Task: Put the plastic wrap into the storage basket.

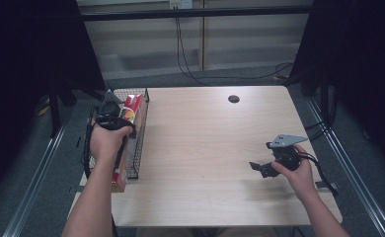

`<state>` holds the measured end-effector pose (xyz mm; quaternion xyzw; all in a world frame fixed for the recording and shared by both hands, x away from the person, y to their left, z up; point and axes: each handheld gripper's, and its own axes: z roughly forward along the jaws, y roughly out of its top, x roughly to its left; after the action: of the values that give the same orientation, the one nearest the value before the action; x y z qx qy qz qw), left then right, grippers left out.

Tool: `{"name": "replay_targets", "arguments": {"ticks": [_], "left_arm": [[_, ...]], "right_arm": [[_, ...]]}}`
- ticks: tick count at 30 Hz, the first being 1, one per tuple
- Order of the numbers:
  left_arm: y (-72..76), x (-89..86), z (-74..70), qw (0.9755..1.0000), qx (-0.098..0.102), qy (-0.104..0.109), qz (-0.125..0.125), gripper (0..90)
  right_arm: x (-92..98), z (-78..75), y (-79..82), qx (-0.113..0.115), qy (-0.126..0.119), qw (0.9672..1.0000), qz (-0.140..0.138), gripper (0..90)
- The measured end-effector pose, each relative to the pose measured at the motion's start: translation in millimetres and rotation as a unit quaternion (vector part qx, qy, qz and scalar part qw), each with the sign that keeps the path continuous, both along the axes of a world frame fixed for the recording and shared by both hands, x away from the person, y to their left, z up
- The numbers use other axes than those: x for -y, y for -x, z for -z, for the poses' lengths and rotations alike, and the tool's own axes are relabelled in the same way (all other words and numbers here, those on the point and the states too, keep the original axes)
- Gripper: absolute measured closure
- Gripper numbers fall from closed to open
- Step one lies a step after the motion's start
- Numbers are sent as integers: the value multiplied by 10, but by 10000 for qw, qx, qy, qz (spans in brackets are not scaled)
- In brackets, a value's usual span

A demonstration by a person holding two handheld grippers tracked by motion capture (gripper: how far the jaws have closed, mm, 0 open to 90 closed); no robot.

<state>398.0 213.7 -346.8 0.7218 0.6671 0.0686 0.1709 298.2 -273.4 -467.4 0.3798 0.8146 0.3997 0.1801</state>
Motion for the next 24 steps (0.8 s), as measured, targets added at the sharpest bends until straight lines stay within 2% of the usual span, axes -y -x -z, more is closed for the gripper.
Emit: {"name": "replay_targets", "arguments": {"ticks": [4, 5, 10, 12, 14, 16, 19, 20, 22, 24], "left_arm": [[-8, -37, 1, 10000, 33, -66, -7, 428], [-7, -28, 6, 9999, 28, -15, -104, 428], [-33, -39, 64, 9998, 29, -59, -212, 428], [-48, -58, 88, 9998, -9, -109, -182, 428], [-58, -62, 114, 9995, 2, -92, -294, 428], [-72, -75, 131, 9995, -1, -162, -286, 427], [-84, -66, 146, 9991, -10, -131, -394, 427], [-92, -78, 146, 9993, -16, -174, -331, 427], [-105, -74, 155, 9992, -6, -166, -372, 427], [-118, -78, 156, 9991, -42, -271, -336, 427]], "right_arm": [[-1, 0, 1, 1, 0, 10000, -5, 0], [-2, 0, 2, -1, -3, 10000, -4, 0], [0, -1, 3, 2, -3, 10000, -24, 0], [3, -5, 5, 9, -16, 10000, -23, 0], [5, -7, 7, 1, -10, 10000, -17, 0], [5, -3, 9, -8, -1, 10000, -24, 0], [5, 2, 4, 3, 5, 10000, -46, 0], [5, 1, 4, 5, -2, 10000, -47, 0], [3, 2, 5, 4, 3, 10000, -47, 0], [0, 5, 6, 8, 8, 10000, -40, 0]]}}
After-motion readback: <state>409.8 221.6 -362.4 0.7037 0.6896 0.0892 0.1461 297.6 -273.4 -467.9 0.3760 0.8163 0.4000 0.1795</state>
